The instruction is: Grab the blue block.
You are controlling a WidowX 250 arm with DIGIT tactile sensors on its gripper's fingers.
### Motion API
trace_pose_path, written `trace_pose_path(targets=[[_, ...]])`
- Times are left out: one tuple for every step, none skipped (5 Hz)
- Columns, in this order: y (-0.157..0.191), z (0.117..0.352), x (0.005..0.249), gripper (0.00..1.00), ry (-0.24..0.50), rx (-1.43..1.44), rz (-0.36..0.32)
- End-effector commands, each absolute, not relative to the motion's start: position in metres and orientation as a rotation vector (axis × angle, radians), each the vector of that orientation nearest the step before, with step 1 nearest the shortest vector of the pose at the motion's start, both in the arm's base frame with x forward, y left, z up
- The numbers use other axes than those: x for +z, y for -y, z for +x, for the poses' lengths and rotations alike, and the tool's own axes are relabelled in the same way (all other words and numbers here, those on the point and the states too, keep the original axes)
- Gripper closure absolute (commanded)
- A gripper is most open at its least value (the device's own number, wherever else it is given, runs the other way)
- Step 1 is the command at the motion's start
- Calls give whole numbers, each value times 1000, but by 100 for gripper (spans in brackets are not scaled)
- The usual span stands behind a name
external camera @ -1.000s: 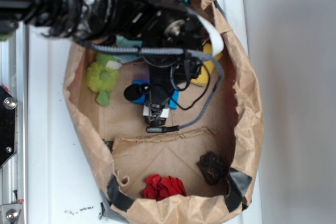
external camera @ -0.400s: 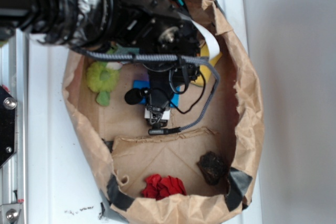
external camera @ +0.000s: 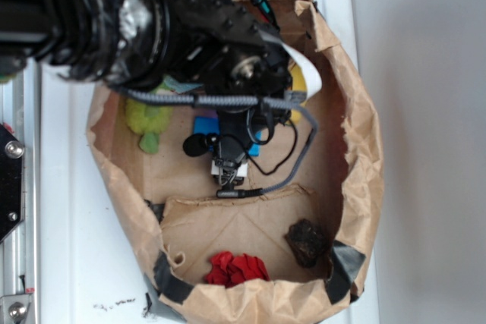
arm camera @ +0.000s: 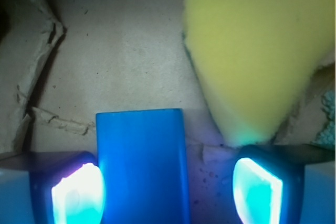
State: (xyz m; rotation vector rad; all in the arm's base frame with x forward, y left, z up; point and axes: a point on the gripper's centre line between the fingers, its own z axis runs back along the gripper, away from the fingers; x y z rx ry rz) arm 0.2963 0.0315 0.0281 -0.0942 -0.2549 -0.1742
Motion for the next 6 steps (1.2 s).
trace_pose_path(targets=[[-16, 290, 35, 0, 269, -249, -95], [-13, 290, 31, 0, 261, -254, -83], [-13, 290, 31, 0, 260, -259, -84], [-14, 292, 30, 100, 266, -258, -86], [-15, 294, 30, 100, 275, -264, -86], [-18, 296, 38, 100, 257, -276, -75]])
